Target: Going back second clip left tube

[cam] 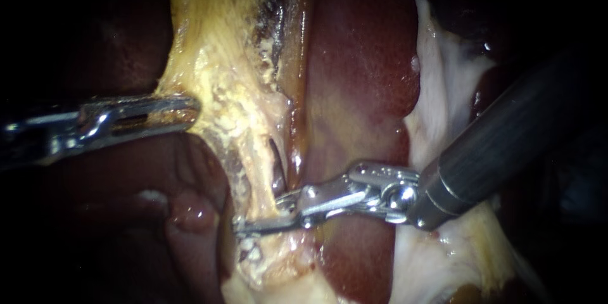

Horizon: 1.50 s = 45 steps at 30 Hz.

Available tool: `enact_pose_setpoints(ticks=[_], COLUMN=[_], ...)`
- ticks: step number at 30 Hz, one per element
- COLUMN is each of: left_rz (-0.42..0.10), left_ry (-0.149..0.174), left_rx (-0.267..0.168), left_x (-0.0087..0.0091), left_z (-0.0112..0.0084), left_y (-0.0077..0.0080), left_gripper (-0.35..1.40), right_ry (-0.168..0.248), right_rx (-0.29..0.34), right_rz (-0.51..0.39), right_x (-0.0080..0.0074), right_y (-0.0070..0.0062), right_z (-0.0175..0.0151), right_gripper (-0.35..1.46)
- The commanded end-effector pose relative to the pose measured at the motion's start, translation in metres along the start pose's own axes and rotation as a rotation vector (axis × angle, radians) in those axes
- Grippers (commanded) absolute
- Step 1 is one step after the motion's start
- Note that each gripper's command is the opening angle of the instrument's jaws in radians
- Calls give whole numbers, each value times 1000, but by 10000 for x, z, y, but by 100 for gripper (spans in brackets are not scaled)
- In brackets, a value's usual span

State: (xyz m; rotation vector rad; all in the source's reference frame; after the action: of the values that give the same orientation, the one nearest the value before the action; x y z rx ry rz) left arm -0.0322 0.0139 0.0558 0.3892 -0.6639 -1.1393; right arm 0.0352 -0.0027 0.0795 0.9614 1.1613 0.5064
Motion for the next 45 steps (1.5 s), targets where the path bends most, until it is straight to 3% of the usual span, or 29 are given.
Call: enact_pose_setpoints(ticks=[1, 5, 8, 11, 17, 24, 35, 39, 45], left_rz=[0, -1, -1, -1, -1, -1, -2, -2, 0], left_ry=[0, 0, 0, 0, -1, -1, -1, -2, -6], left_rx=[-1, -2, -2, -2, -2, -2, -3, -5, -7], left_x=[0, 0, 0, 0, 0, 0, -1, 1, 7], left_z=[-1, -2, -2, -2, -2, -2, 0, 2, 13], left_y=[-1, -2, -2, -2, -3, -3, -4, -5, -5], left_gripper=[-35, -35, -35, -35, -35, -35, -35, -35, -35], right_ry=[0, -16, -20, 3, 5, -1, 84, 86, 85], right_rx=[1, -6, -10, -60, -91, -76, -75, -95, -105], right_rz=[0, 1, 1, -10, -184, -286, -440, -489, -509], right_x=[0, -1, 0, 4, 11, 19, 72, 89, 94], right_y=[0, -1, -2, -2, -6, -25, -64, -74, -78], right_z=[0, -2, -4, -5, -19, -60, -137, -162, -174], right_gripper=[-35, -35, 25, 54, 60, 60, 58, 58, 58])
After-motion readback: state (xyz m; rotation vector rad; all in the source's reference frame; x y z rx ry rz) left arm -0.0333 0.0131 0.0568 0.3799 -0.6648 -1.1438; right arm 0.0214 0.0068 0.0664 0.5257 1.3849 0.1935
